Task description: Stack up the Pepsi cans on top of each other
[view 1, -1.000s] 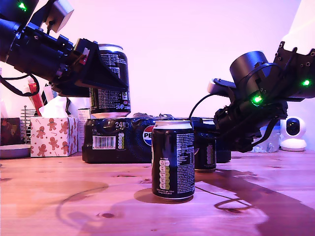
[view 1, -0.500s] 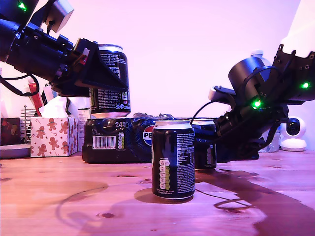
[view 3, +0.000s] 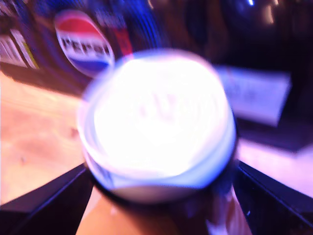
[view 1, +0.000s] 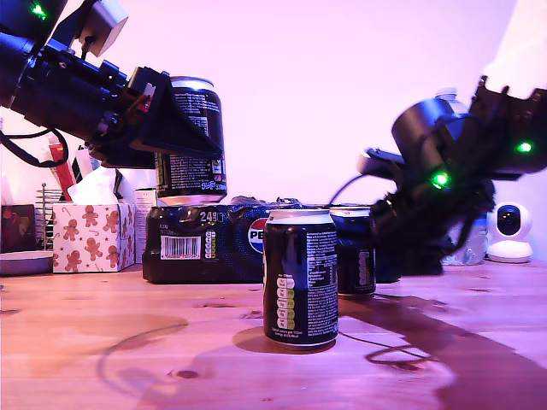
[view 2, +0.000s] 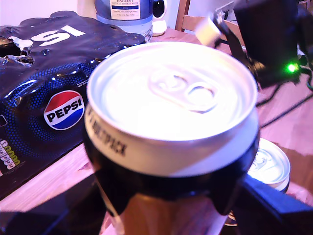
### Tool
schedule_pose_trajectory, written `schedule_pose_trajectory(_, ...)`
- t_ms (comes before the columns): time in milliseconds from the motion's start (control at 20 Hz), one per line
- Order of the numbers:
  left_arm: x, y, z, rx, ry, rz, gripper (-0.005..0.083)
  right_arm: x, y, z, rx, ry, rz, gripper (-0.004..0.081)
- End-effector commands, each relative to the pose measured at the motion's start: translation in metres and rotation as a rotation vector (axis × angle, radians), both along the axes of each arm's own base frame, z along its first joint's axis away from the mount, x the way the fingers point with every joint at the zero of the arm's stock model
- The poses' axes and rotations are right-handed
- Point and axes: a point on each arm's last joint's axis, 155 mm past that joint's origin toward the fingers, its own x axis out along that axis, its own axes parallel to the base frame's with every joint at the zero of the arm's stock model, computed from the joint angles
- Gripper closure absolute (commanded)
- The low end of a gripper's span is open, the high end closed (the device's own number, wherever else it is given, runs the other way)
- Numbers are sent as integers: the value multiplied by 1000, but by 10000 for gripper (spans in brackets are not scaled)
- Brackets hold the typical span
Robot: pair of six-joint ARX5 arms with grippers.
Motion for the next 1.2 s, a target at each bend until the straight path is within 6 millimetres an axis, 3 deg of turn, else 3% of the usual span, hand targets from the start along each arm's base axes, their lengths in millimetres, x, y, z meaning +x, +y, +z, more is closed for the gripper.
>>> schedule_pose_trajectory(0,-1,-2,20,-28,-58,-9,364,-1,3,-6,-26,-6,18,-20)
schedule_pose_trajectory(350,0,-2,20,-27,-60,-7,364,1,2,-13,-61,-20,35,-8)
schedule_pose_trajectory(900,-1,-2,20,-29,-59,-12,364,1,3,-14,-59,-26,37,296)
schedule_pose_trajectory(1150,-13,-13,25,-46,-59,-68,364,1,3,-15,-60,-23,37,312)
